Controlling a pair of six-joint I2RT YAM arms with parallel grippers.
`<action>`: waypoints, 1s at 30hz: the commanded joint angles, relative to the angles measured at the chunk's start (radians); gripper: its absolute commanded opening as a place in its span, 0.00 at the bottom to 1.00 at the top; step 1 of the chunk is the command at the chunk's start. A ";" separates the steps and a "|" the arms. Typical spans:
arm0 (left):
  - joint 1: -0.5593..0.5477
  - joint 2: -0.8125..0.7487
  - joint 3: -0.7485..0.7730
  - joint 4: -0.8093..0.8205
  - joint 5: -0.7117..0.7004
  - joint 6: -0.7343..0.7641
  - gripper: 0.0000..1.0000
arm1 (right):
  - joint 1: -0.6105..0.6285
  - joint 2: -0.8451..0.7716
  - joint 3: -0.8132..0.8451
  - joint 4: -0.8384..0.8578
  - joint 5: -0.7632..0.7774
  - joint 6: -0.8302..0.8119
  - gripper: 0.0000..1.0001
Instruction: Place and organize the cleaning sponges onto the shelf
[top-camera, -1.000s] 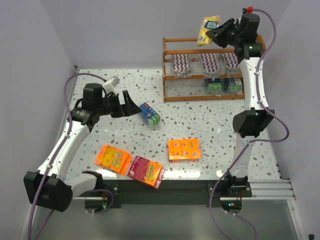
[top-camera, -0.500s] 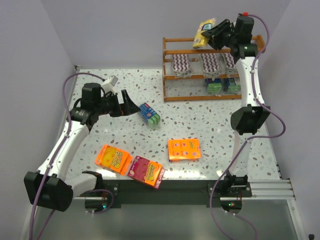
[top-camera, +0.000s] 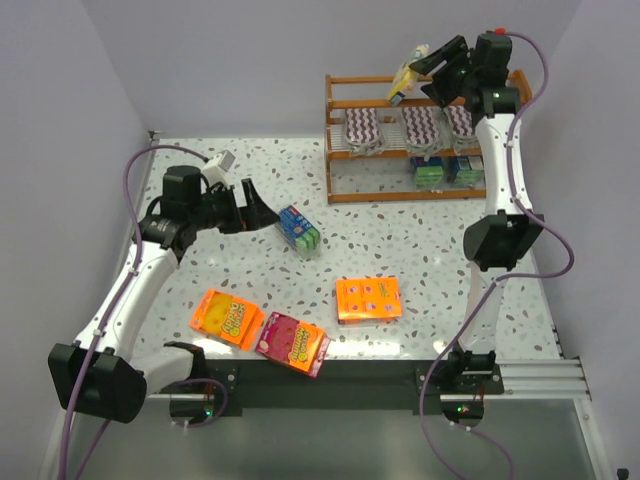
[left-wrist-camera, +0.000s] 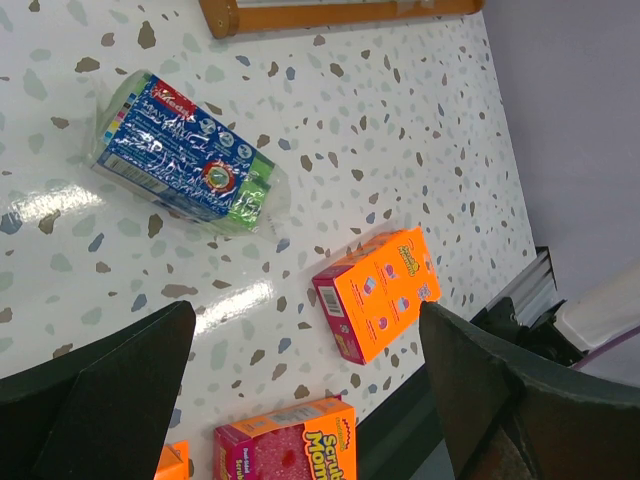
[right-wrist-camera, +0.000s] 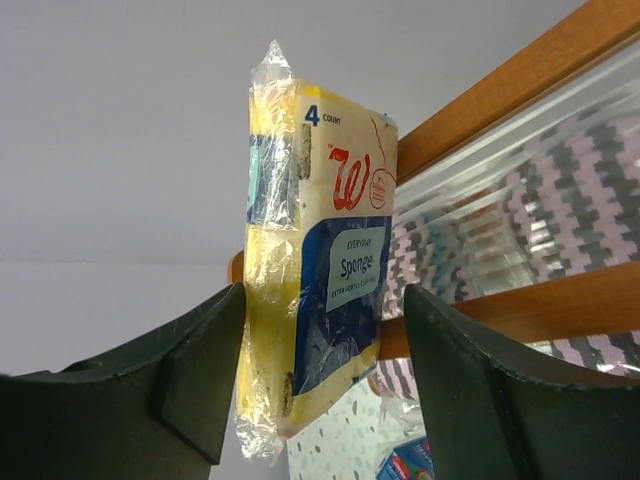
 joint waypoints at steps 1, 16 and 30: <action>0.009 -0.006 -0.005 0.037 0.023 0.008 1.00 | -0.014 -0.104 -0.009 -0.045 0.073 -0.054 0.68; 0.009 0.028 -0.002 0.053 0.046 0.010 1.00 | -0.047 -0.194 -0.028 -0.105 0.192 -0.151 0.71; 0.009 0.048 -0.003 0.073 0.061 0.008 1.00 | 0.033 -0.314 -0.209 -0.185 -0.090 -0.346 0.00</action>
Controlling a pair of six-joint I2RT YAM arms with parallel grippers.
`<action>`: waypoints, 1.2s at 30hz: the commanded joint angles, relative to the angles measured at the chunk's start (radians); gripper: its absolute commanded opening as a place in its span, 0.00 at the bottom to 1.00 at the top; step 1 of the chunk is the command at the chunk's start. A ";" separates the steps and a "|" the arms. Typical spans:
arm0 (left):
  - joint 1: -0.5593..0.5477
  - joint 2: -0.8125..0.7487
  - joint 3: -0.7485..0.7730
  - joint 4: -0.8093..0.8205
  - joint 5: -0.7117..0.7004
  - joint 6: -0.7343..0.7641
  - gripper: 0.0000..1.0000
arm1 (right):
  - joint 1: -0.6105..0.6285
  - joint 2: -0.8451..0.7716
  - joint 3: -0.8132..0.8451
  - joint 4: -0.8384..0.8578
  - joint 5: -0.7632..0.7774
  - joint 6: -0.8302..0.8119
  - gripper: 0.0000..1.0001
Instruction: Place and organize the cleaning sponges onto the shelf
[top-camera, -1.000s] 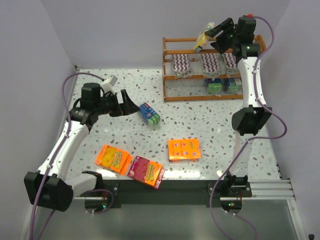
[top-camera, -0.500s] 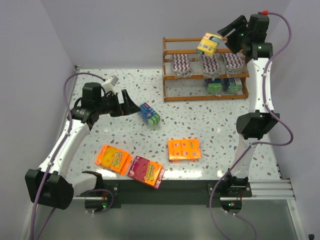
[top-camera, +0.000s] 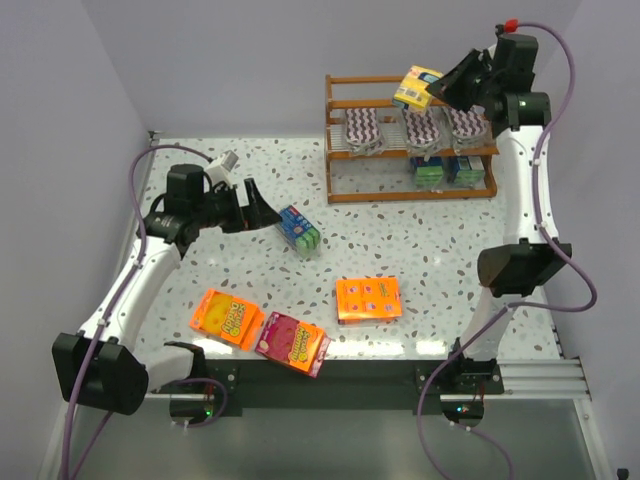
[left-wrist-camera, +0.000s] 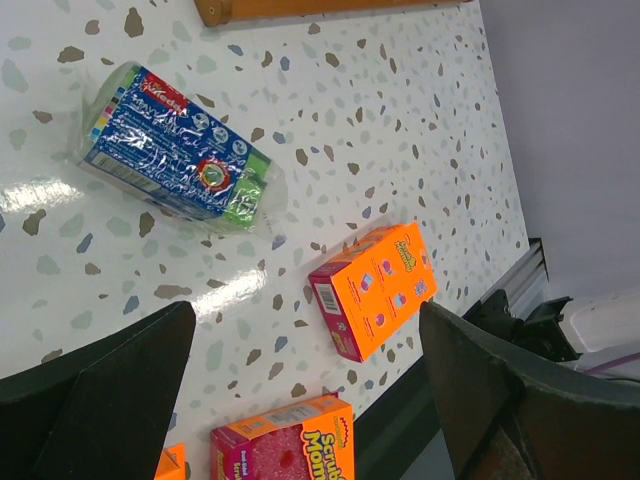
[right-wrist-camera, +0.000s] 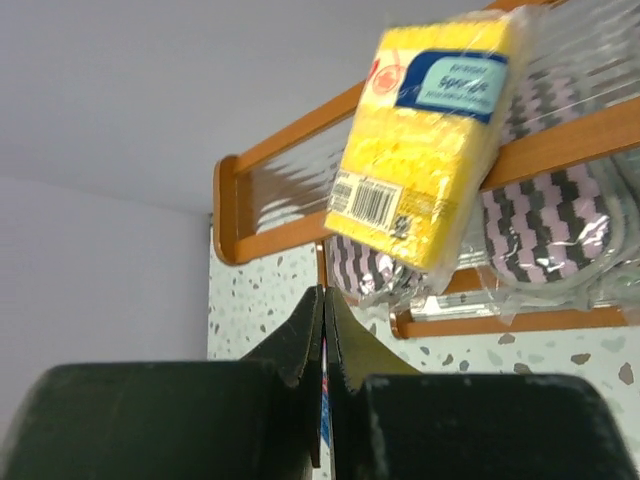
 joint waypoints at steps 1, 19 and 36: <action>0.005 0.010 -0.002 0.056 0.031 0.006 1.00 | 0.060 0.005 0.016 -0.090 -0.096 -0.103 0.00; 0.008 -0.011 -0.013 0.041 0.016 0.005 1.00 | 0.112 0.130 0.101 -0.223 0.148 -0.160 0.00; 0.008 -0.025 -0.023 0.038 0.002 -0.007 1.00 | 0.047 0.119 0.109 -0.148 0.332 -0.064 0.00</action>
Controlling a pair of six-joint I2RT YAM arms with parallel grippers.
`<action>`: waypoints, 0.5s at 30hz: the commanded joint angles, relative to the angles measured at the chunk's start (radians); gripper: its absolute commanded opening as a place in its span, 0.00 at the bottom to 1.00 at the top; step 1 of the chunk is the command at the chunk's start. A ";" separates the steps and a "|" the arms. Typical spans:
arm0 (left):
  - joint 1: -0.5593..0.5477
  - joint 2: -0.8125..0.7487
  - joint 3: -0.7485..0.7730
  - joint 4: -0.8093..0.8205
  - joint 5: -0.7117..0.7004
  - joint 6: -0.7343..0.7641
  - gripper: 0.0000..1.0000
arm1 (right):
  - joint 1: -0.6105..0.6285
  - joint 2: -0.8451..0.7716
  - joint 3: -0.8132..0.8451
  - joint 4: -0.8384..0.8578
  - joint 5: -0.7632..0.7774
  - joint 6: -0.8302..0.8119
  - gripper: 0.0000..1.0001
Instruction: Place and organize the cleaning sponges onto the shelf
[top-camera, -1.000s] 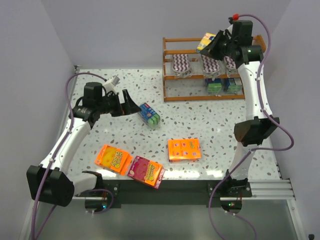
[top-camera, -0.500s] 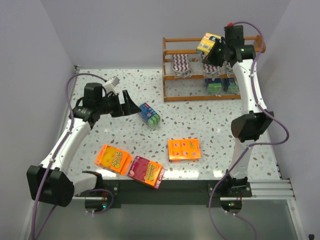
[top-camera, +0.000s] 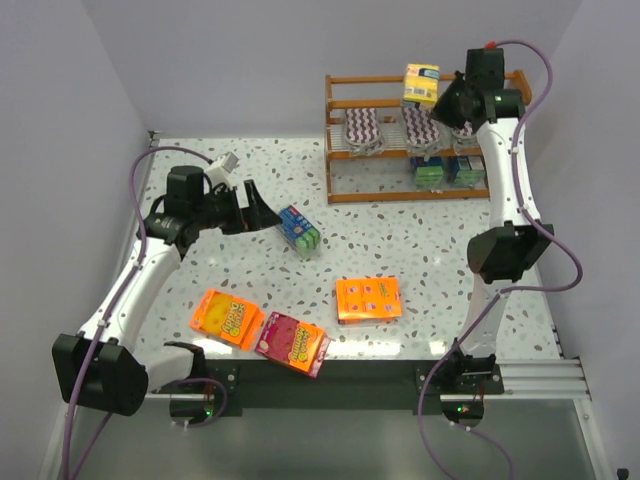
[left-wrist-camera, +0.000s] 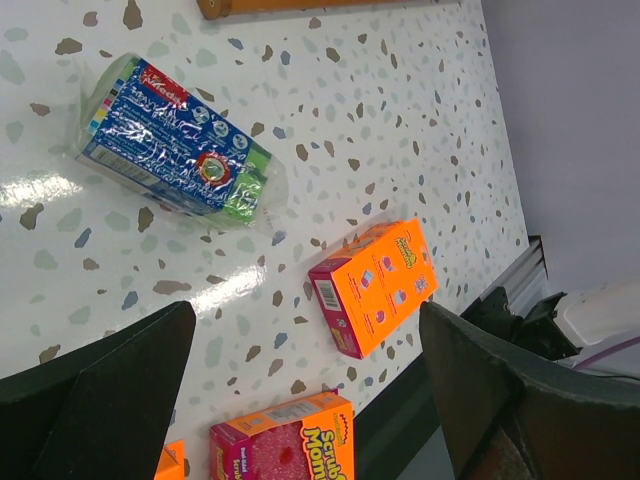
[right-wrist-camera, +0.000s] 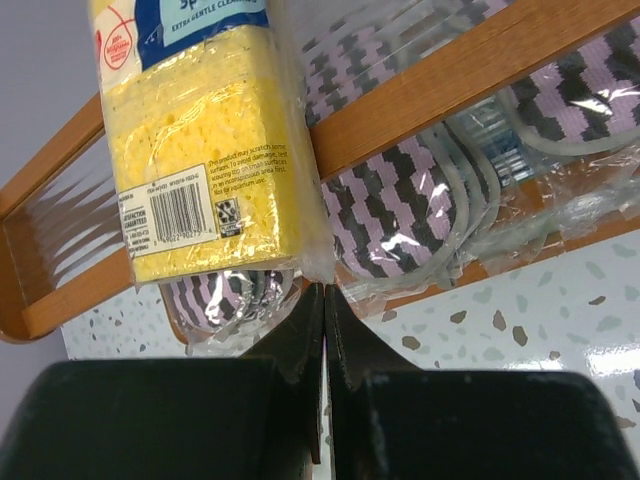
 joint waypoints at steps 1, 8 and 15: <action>0.007 -0.024 -0.011 0.039 -0.005 -0.007 1.00 | -0.016 -0.019 0.044 0.055 0.035 0.023 0.00; 0.005 -0.030 -0.013 0.032 -0.007 -0.010 1.00 | -0.034 0.005 0.061 0.089 0.016 0.051 0.00; 0.007 -0.044 -0.030 0.032 -0.014 -0.019 1.00 | -0.051 0.018 0.059 0.143 0.007 0.077 0.00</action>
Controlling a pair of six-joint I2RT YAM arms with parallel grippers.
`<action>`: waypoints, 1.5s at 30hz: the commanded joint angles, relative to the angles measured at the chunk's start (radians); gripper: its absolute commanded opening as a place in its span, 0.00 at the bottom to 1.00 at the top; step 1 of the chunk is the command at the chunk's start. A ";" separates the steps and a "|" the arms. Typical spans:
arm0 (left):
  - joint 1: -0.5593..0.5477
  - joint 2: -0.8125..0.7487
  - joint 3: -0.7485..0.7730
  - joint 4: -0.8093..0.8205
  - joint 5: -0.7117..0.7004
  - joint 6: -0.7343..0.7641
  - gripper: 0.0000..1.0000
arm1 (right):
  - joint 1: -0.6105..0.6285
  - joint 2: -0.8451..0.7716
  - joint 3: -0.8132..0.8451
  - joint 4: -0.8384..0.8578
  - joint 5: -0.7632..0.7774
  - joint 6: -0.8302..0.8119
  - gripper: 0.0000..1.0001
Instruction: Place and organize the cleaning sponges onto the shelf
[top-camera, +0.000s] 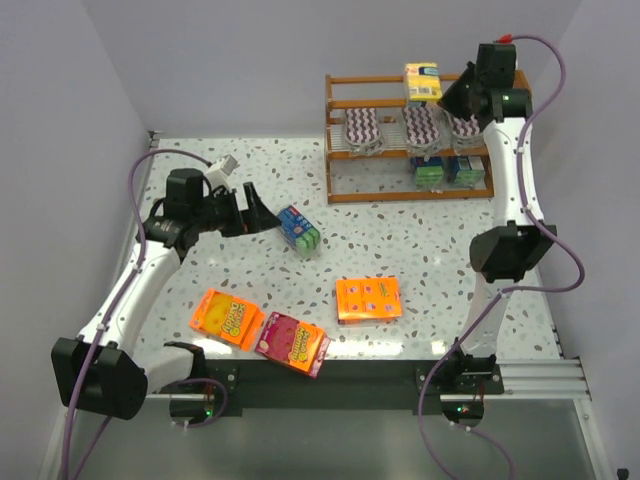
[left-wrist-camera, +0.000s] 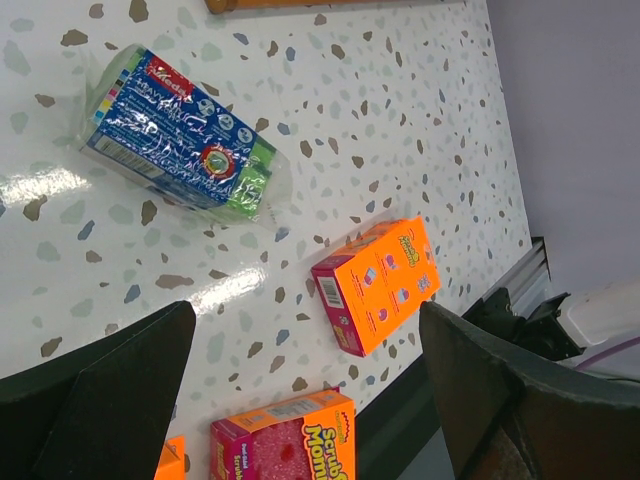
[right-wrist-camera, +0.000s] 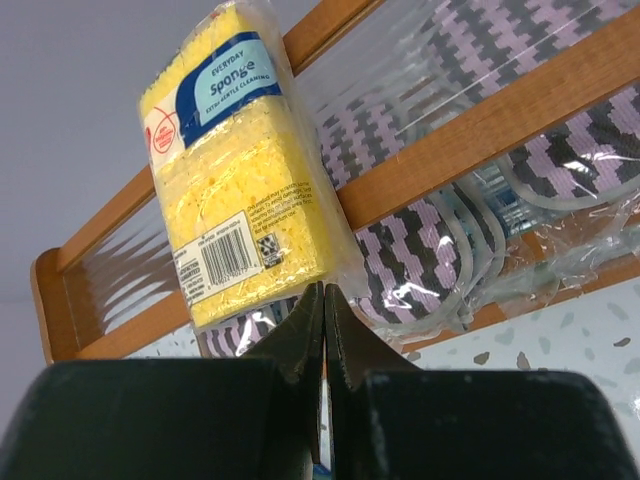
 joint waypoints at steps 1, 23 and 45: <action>0.007 -0.028 -0.012 0.032 -0.006 -0.015 1.00 | -0.012 0.017 0.035 0.083 -0.006 0.030 0.00; 0.007 -0.029 -0.020 0.043 0.011 -0.025 1.00 | 0.045 -0.714 -0.823 0.118 -0.201 -0.272 0.55; 0.007 -0.054 -0.078 0.066 0.014 -0.057 1.00 | 0.244 -0.882 -1.729 0.363 -0.348 -0.301 0.63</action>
